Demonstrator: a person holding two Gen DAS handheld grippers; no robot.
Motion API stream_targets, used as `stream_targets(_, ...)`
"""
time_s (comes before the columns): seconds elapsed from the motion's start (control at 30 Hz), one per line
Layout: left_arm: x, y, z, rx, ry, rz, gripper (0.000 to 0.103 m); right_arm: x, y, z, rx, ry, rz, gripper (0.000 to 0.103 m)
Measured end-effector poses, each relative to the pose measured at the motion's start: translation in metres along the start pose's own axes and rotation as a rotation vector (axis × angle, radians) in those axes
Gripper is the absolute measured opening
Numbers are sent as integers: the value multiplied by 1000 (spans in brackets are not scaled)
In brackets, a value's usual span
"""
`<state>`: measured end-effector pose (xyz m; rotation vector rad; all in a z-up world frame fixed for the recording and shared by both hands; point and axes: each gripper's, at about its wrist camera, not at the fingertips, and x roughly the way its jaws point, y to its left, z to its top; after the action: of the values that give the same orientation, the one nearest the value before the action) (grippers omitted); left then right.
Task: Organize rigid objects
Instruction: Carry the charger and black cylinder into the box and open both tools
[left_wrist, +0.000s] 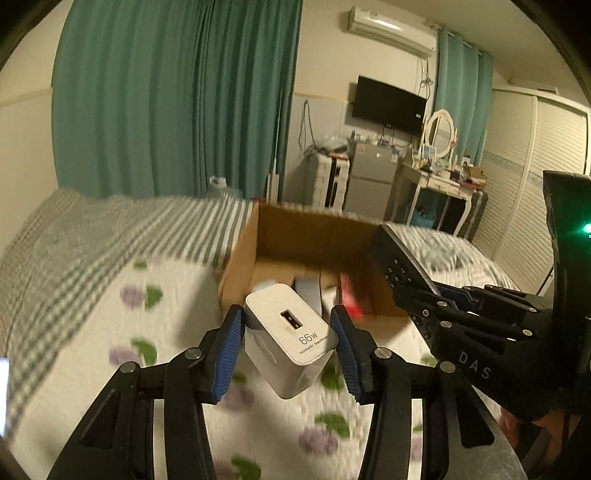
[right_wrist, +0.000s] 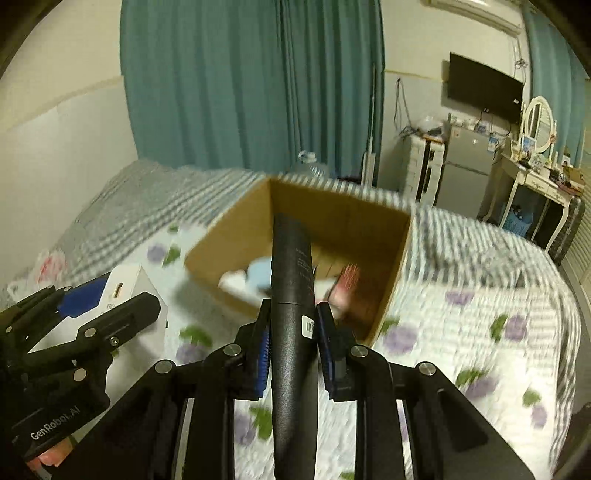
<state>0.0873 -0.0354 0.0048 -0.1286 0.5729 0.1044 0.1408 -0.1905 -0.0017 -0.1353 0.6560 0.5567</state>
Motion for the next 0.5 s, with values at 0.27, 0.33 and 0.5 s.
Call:
stream_targets(0.27,50,-9,66,39,-91,-28,49,36,-30,62,57,-59,-11,21)
stream_targets(0.33,70,-8,72,49,-90,-53,49,46,-34,67,61,-58,-17,21)
stream_targets(0.5,125,-4,69,112,-45,-113,48,84,-43,57,65,-14,-23,21)
